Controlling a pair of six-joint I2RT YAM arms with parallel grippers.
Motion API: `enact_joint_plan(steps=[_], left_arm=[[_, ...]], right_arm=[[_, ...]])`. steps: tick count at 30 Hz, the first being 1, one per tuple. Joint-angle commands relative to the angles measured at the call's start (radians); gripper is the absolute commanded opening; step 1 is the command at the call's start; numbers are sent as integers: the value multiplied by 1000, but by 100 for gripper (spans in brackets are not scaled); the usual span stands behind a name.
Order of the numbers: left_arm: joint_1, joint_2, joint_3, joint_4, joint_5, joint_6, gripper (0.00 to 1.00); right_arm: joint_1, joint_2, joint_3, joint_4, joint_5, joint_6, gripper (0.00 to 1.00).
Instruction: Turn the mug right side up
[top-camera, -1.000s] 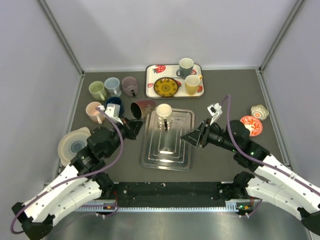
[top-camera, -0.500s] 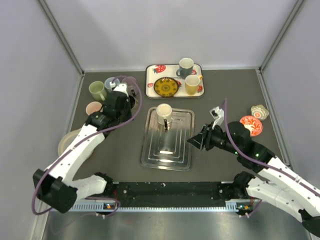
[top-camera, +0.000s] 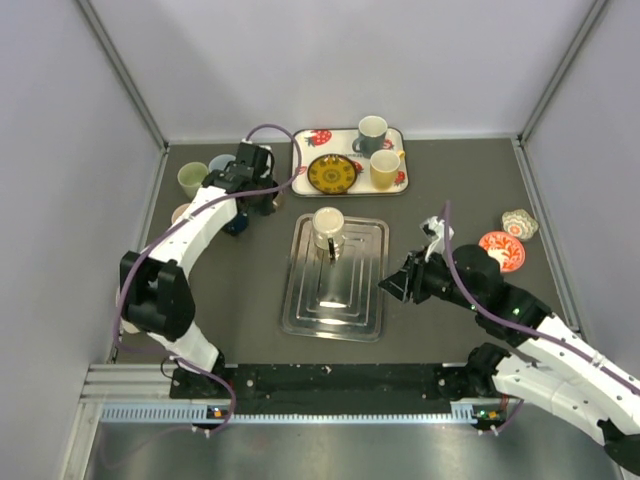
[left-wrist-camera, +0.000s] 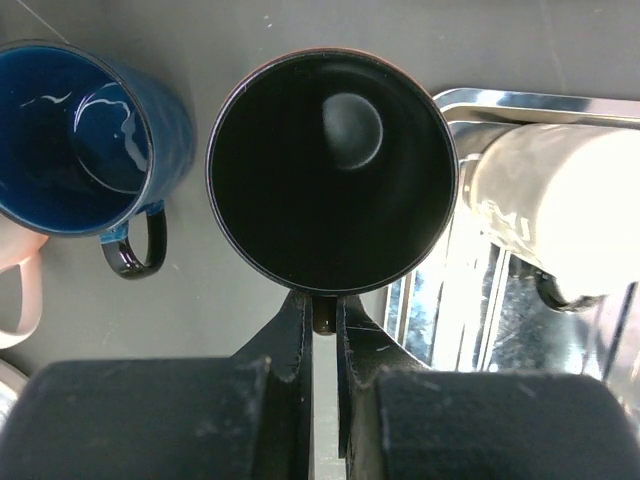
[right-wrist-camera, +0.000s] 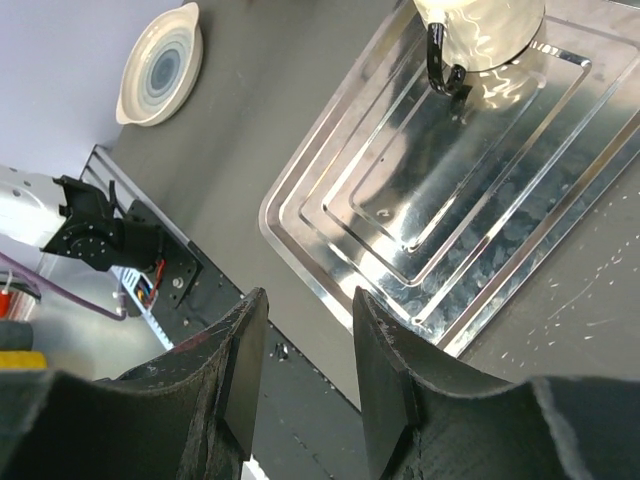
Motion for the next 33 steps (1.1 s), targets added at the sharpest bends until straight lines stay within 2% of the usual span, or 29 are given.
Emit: enact_joint_plan(steps=[1,17,27,30,31,33], left_arm=[[36,55,75,-40,-2,43,0],[93,242,154,-83,-43,100,0],[105,293,181,-86,-49,93,0],[105,300,184,-89,-57,92,10],[105,299,186,-89,-58,92,18],[104,297,186,-89,-63,87,25]], right_arm=[[4,4,53,2,19,-40,40],[4,72,75,-9,18,-88,40],[4,93,79,-12,22,-100,40],[4,98,78,-12,26,-101,40],[4,99,78,-13,26,-101,40],[4,101,76,-12,27,-101,40]])
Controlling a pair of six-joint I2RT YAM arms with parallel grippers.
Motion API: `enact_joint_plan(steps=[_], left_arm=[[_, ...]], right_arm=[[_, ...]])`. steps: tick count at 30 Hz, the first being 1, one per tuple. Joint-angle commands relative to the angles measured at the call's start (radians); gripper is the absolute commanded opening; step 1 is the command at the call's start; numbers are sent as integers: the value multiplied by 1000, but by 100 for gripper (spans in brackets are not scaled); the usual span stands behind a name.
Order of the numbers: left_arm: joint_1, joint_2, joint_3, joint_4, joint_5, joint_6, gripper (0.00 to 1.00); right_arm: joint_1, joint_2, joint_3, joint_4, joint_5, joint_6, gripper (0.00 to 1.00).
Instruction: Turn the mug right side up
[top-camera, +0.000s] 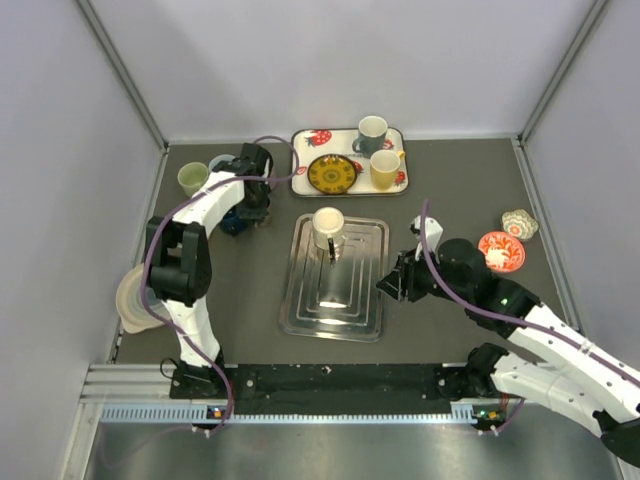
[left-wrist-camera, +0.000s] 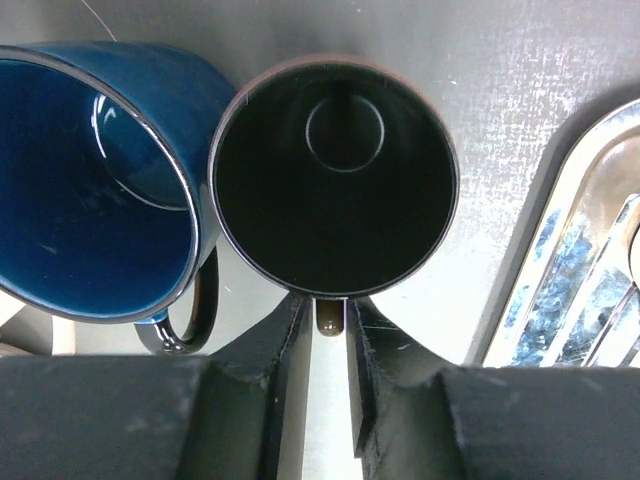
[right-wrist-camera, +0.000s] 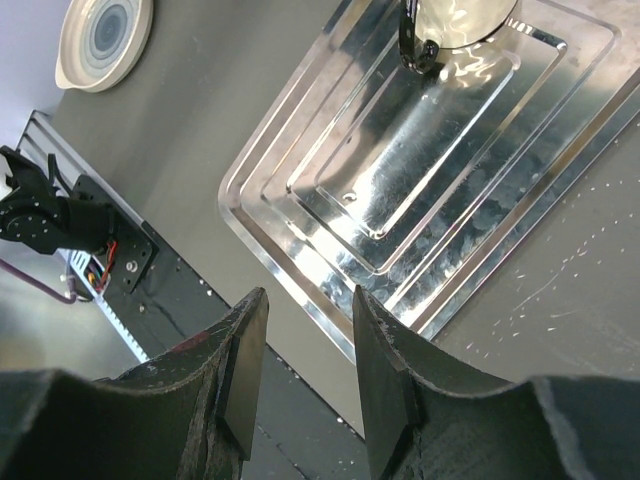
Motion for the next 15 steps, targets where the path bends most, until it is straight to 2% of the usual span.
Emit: enact_joint_plan(steps=[1,5,9,13,14,15], left_arm=[[6,-8,47,17,-30,5,33],[6,-13,46,14,-36,1,45],[5,-38,46,9,-36,-12,52],[2,-141,69,-20,10,-36,59],[-3,-174,66,-25,18,-51,69],[-12,-206,59,-23,22,-55,71]], right_arm=[[5,5,48,18,15,-19,40],[4,10,50,16,17,-20,40],[4,7,51,12,17,-17,40],[4,10,51,10,17,-17,42],[4,21,54,13,17,-19,43],[4,28,60,13,21,-23,44]])
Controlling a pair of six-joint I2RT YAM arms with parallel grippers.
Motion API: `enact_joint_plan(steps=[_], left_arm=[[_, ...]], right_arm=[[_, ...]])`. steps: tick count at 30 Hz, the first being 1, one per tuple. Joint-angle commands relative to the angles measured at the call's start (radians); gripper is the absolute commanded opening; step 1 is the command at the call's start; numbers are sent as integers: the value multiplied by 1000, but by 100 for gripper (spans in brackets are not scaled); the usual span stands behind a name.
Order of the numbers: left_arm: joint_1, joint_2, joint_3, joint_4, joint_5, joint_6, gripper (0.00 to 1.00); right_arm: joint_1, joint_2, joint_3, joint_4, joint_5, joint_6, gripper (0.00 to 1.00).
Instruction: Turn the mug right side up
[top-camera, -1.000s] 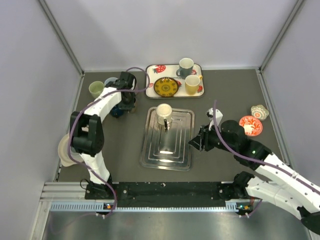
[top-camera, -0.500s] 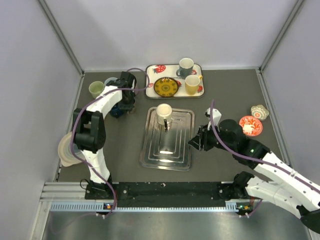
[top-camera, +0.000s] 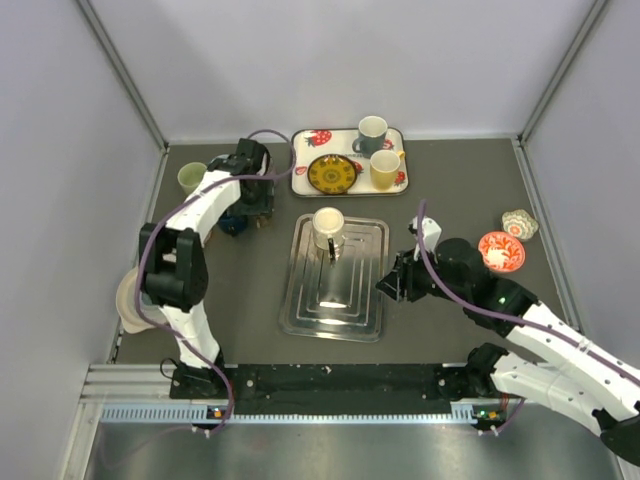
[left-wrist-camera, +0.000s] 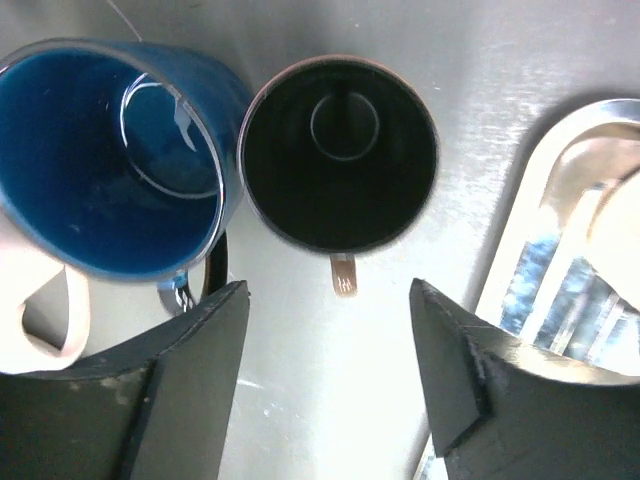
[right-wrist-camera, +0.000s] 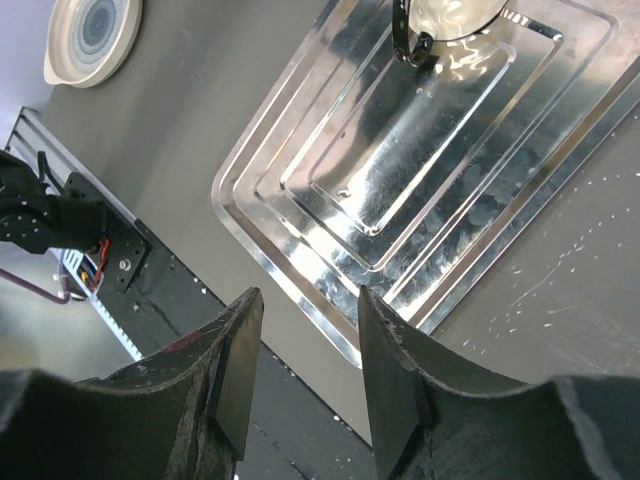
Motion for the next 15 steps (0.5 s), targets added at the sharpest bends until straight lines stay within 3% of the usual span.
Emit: enact_joint_plan(steps=[1,3,6,11,15], left_arm=[[-44,-245,32,-7,32,-38,72],[-96,-317,9,8,-13,-39,74],[-277,-452,-76,64,-93,-56,74],[-434,-753,-421,287,-110,-189,75],[-561,-934,-591,349,-265,-217,79]], right_arm=[[4,26,66,17,34,-29,44],[4,80,91,17,54,-52,45],[5,194,146,19,92,-79,48],[69,415,302,-1,278,-130,59],[80,657,444,-41,322,-145,62]])
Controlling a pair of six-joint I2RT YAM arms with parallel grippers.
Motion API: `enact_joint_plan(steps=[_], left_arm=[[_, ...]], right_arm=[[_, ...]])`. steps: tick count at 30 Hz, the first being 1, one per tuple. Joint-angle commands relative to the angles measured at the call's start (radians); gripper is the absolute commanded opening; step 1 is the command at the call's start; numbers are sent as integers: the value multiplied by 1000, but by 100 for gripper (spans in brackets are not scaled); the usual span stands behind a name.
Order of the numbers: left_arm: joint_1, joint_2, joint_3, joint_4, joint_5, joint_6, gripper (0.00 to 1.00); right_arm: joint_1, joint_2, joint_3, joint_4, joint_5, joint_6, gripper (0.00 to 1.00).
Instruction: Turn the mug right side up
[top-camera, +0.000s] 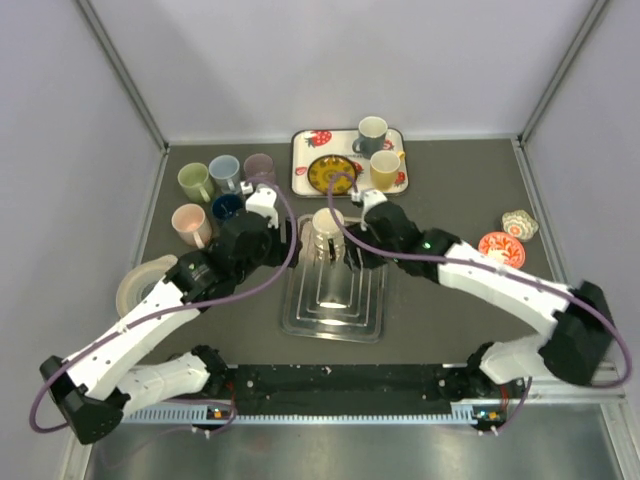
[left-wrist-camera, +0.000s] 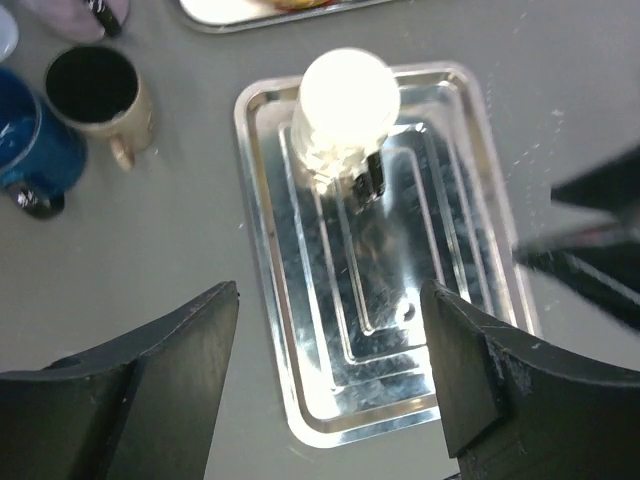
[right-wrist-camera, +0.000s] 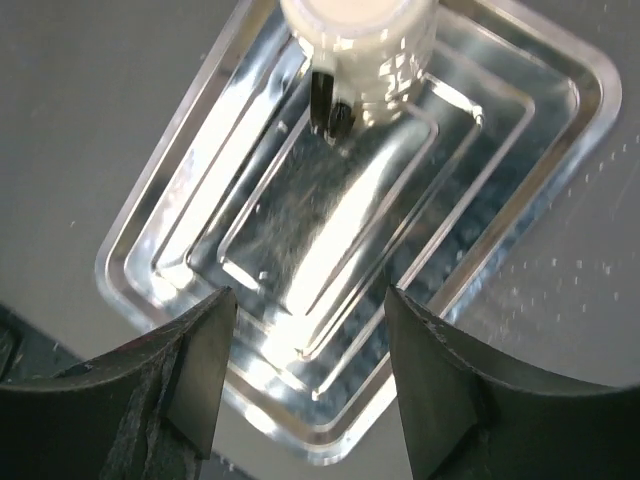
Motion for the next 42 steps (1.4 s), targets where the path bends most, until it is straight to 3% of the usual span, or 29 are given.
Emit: enact_joint_plan(steps=[1,3,4,8,17,24,34,42], left_arm=[[-85,-112,-155,89,-178,-86,80],[-110,-173,-198,78,-213,-118,87],[-111,-193,-213,76,-212,-135,99],[-111,-264,-304,105,-198,-239,99],[-110,-353,-437,162,-95,-267,99],[-110,-359,-442,150,-98,-267,98],[-110,-348,-450,153,-78,-284,96],[-110,-341,-457,157,-66,-294,96]], right_arm=[[19,201,169,-24,105,-46,62],[20,267,237,-26,113,-43,62],[20,331,261,-38,111,-43,62],[20,479,397,-72,129,-42,63],[17,671,556,-123,220,-25,63],[-4,748,605,-136,223,-2,59],[-18,777,640,-146,219,-13,44],[-21,798,651,-149,217,-17,39]])
